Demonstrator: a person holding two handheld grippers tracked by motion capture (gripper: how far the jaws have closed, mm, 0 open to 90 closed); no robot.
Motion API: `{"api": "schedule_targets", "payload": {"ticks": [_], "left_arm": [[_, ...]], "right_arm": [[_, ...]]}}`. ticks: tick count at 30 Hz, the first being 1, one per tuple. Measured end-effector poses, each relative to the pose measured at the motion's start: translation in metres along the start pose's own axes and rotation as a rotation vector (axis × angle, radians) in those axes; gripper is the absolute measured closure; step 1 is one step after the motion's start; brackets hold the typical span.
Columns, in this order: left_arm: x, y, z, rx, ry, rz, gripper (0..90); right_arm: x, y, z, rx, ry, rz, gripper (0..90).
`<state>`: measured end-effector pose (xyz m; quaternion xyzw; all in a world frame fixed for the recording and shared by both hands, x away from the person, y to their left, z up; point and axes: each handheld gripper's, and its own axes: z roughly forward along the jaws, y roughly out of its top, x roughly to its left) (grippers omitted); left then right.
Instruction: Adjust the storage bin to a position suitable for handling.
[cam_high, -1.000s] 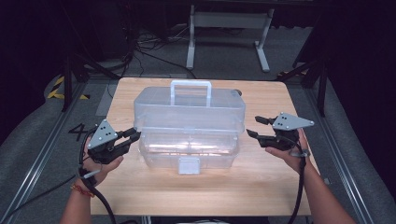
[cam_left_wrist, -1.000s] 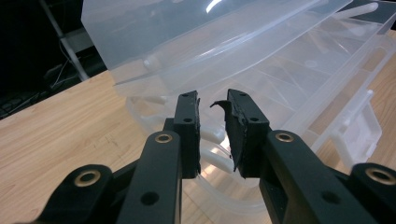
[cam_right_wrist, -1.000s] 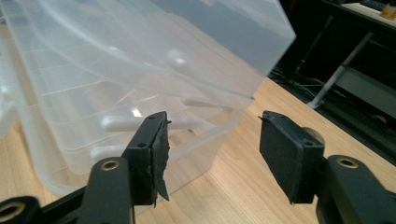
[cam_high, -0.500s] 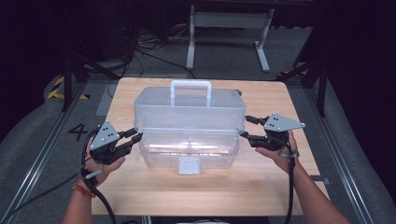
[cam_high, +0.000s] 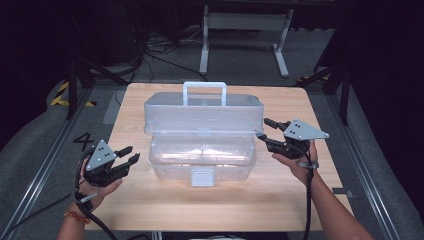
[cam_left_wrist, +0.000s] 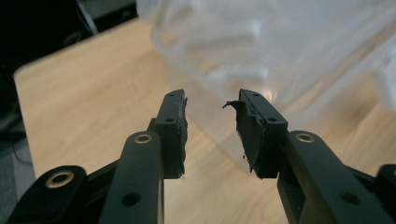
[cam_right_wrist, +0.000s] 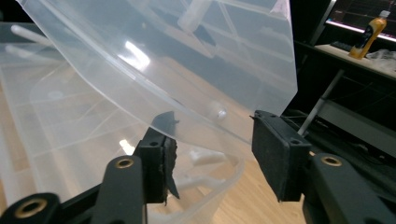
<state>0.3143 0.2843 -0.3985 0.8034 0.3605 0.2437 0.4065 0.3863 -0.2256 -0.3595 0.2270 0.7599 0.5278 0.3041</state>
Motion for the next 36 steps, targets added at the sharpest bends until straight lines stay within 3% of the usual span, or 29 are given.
{"api": "schedule_targets", "payload": {"ticks": [6,10,22,26,31,36], "left_arm": [[-0.006,-0.028,0.024,0.14,-0.029,0.02,61.4],[-0.007,-0.039,0.034,0.184,-0.047,0.025,59.1],[0.002,-0.066,0.042,0.221,-0.085,-0.065,53.1],[0.005,-0.07,0.042,0.196,-0.09,-0.087,52.9],[0.008,-0.069,0.044,0.19,-0.07,-0.087,53.3],[0.008,-0.069,0.044,0.188,-0.071,-0.086,53.5]], "right_arm": [[0.0,0.007,0.004,-0.046,-0.028,-0.006,64.5],[0.0,0.011,0.009,-0.064,-0.068,-0.002,64.9],[-0.008,0.023,0.021,-0.124,-0.151,0.04,69.4],[-0.011,0.027,0.025,-0.14,-0.174,0.048,71.6],[-0.013,0.035,0.032,-0.143,-0.242,0.014,74.5],[-0.02,0.04,0.04,-0.15,-0.26,0.037,75.7]]}}
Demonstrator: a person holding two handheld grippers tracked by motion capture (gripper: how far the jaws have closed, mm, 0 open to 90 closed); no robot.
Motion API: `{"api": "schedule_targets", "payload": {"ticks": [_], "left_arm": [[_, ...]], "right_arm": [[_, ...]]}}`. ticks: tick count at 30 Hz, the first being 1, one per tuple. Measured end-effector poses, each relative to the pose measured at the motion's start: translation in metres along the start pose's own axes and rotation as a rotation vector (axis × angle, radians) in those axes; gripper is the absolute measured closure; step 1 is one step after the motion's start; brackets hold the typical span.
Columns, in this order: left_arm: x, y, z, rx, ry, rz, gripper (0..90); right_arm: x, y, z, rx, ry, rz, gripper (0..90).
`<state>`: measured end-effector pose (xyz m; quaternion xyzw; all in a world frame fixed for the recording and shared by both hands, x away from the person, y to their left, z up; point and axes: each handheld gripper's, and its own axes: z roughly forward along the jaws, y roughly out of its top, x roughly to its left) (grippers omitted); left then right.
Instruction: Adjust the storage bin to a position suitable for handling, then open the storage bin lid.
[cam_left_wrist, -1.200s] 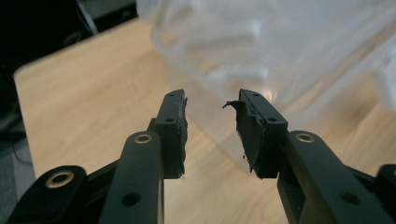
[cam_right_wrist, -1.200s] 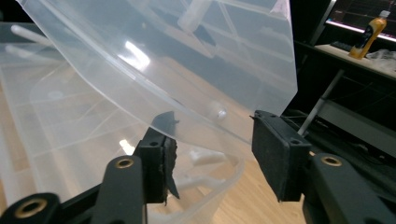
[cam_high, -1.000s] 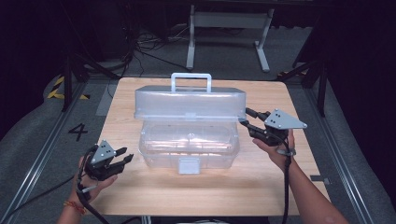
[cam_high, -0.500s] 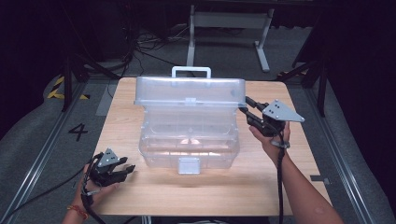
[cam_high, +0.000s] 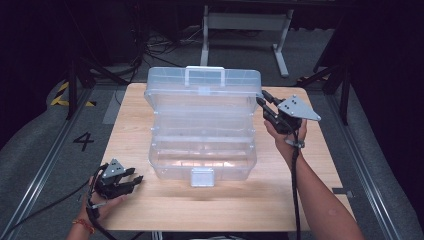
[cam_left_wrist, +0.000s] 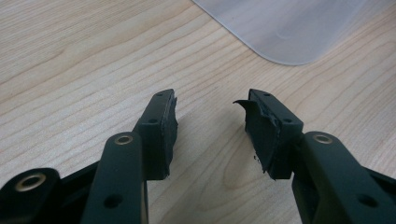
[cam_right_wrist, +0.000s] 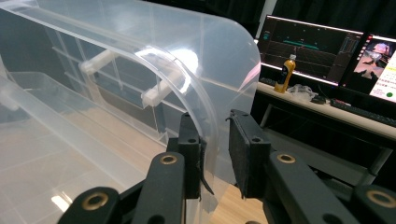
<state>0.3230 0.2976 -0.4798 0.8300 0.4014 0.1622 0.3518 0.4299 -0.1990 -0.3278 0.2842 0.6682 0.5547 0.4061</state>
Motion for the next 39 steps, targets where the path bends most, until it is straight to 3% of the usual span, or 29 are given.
{"api": "schedule_targets", "payload": {"ticks": [4,10,13,16,39], "left_arm": [[0.0,0.0,0.0,0.001,-0.001,-0.001,53.5],[0.001,0.0,0.0,-0.003,-0.006,0.003,53.4],[0.001,0.0,0.0,0.001,0.001,0.018,52.7],[0.001,0.001,0.002,-0.004,0.004,0.006,49.5],[0.001,0.001,0.002,0.005,0.015,-0.005,42.6]], "right_arm": [[-0.008,0.005,0.008,0.02,0.018,0.035,76.2],[-0.017,0.012,0.017,0.054,0.037,0.042,76.2],[-0.02,0.016,0.022,0.06,0.036,0.047,76.7],[-0.022,0.018,0.025,0.071,0.021,0.01,79.4],[-0.041,0.022,0.057,0.107,0.023,0.059,83.5]]}}
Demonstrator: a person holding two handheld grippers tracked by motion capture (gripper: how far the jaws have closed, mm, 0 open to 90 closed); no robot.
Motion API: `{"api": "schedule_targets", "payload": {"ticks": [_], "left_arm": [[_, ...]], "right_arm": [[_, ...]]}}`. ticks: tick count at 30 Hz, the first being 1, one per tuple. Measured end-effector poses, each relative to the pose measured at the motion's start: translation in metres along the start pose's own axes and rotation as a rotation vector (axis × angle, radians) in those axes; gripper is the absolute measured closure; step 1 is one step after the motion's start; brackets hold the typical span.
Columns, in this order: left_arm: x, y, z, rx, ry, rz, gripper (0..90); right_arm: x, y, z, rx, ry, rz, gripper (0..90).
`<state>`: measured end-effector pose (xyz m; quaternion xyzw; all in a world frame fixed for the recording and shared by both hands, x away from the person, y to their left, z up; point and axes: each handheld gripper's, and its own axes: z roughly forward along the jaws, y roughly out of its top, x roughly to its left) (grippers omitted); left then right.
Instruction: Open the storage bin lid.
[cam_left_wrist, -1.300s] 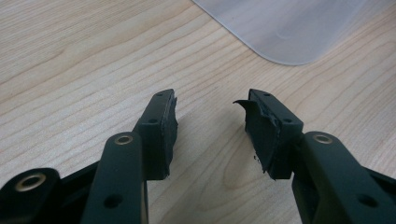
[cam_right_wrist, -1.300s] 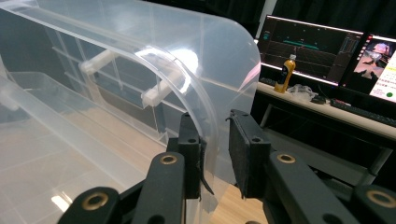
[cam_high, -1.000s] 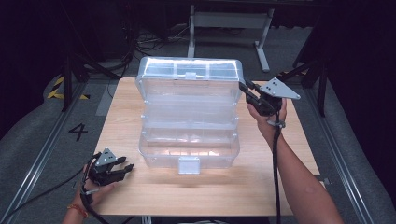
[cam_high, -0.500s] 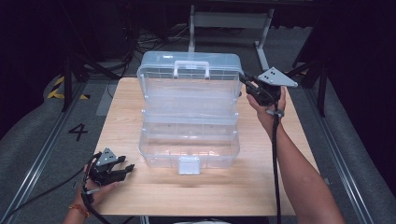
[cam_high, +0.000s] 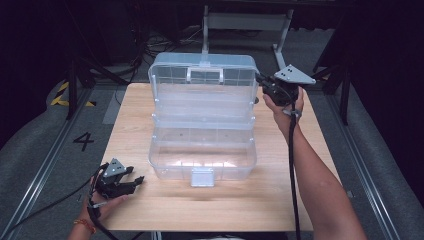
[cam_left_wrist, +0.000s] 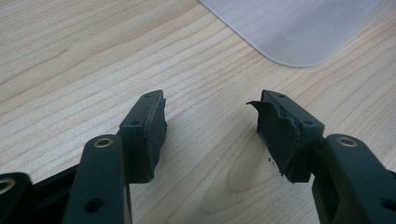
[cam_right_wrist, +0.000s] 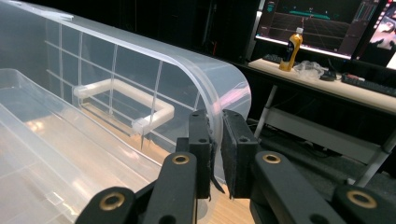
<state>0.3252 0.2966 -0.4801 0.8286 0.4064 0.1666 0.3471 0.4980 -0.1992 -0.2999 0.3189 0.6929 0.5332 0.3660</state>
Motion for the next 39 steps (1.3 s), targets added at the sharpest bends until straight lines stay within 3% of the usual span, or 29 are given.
{"api": "schedule_targets", "payload": {"ticks": [15,29,34,39], "left_arm": [[0.0,0.0,0.0,0.003,0.001,0.001,40.5],[-0.003,0.0,0.001,0.025,0.004,0.003,22.4],[-0.003,0.0,0.001,0.036,0.014,-0.014,16.3],[-0.003,0.0,0.001,0.04,0.022,-0.015,15.5]], "right_arm": [[-0.006,0.001,0.011,0.019,-0.005,0.026,83.6],[-0.013,0.001,0.023,0.043,-0.003,0.041,83.3],[-0.016,0.001,0.029,0.053,0.001,0.05,83.2],[-0.018,0.001,0.033,0.062,-0.001,0.049,83.1]]}}
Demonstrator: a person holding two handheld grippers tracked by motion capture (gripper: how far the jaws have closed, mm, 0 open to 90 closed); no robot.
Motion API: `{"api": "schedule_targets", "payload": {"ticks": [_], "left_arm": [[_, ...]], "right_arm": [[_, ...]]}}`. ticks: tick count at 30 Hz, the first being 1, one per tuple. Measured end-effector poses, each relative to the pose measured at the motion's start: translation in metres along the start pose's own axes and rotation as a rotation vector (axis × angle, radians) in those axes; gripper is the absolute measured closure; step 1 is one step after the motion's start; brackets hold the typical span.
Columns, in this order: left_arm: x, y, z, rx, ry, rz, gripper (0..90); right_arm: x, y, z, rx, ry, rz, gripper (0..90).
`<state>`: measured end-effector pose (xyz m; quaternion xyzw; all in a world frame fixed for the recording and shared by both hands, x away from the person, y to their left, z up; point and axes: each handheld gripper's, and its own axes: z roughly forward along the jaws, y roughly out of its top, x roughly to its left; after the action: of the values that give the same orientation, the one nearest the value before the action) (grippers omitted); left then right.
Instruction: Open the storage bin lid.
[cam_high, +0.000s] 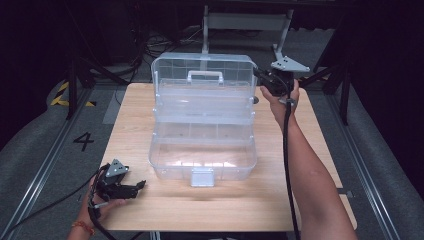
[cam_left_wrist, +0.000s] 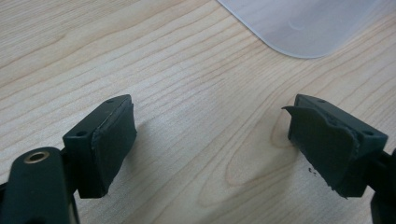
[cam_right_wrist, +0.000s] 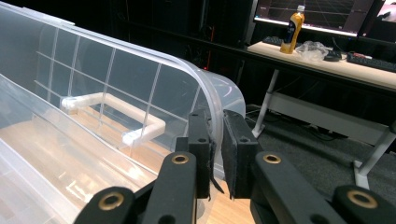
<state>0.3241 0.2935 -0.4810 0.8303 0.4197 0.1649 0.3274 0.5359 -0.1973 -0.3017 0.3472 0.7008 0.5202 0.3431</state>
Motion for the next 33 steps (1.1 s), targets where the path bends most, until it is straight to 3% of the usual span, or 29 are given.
{"api": "schedule_targets", "payload": {"ticks": [7,33], "left_arm": [[-0.001,0.0,0.001,-0.004,0.006,-0.018,14.7],[-0.002,0.0,0.001,-0.006,0.008,-0.024,14.2]], "right_arm": [[-0.004,0.0,0.009,0.02,-0.007,0.004,82.8],[-0.019,-0.008,0.049,0.099,-0.027,0.036,82.2]]}}
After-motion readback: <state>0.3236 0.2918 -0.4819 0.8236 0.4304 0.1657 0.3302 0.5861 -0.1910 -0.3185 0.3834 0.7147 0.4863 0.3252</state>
